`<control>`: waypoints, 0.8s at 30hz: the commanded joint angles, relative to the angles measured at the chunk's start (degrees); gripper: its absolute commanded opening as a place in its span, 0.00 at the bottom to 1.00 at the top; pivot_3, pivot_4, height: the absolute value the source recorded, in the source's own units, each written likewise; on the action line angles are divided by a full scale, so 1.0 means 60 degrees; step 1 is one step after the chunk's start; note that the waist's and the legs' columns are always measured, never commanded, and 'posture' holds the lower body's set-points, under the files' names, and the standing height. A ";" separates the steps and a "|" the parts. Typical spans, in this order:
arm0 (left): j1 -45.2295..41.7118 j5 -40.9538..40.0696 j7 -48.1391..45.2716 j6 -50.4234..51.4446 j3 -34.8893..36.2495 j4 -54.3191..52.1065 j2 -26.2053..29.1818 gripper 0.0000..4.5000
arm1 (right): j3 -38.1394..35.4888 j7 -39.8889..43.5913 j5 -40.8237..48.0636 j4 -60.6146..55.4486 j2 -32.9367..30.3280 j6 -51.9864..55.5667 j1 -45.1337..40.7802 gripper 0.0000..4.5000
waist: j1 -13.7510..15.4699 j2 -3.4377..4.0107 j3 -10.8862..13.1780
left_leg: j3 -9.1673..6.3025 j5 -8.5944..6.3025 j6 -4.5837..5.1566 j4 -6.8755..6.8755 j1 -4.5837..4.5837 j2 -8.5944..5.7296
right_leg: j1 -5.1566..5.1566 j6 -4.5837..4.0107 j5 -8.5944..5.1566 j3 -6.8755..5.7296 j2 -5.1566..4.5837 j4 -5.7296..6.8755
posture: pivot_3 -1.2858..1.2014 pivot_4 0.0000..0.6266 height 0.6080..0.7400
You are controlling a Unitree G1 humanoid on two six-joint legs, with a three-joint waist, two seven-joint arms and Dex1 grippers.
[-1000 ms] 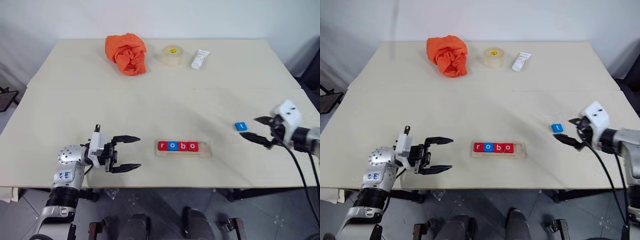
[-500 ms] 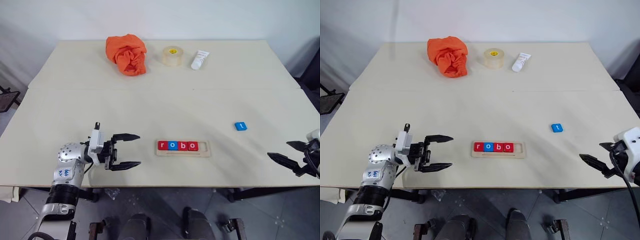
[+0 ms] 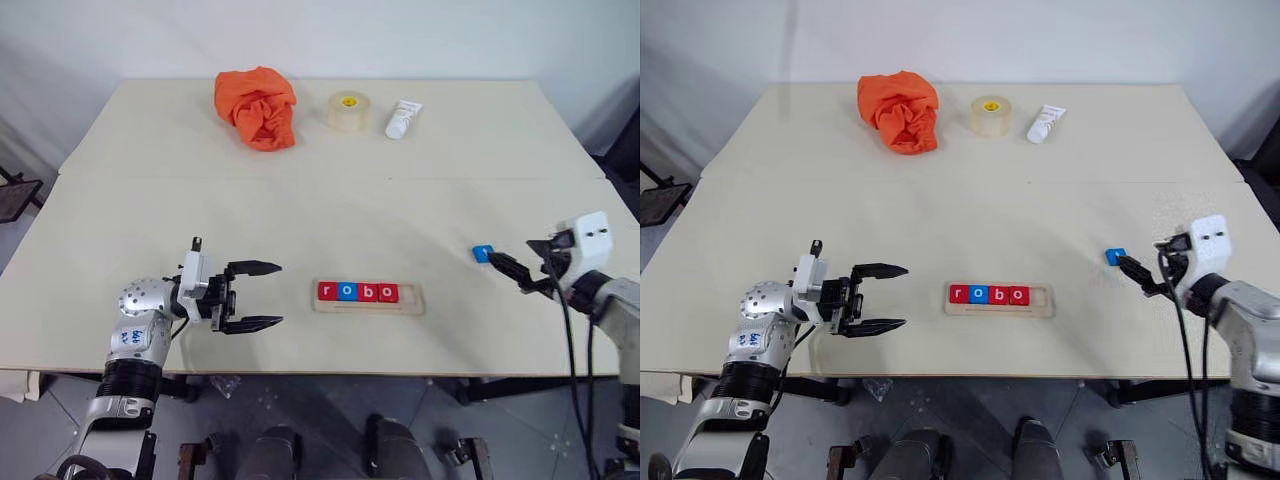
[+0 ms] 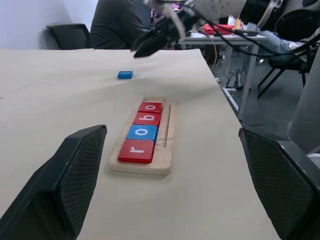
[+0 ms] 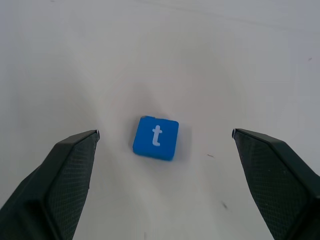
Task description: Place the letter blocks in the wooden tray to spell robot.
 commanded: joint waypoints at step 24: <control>0.0290 -0.0076 0.0081 0.0028 0.0220 -0.0522 0.0244 1.00 | 0.0385 -0.2070 -0.0394 0.0665 0.1650 -0.1057 -0.0622 0.33 | -0.0170 0.0003 0.0000 | 0.0004 0.0001 0.0002 0.0001 0.0006 0.0003 | 0.0000 0.0000 0.0000 0.0002 0.0004 0.0008 | 0.52 0.24 1.00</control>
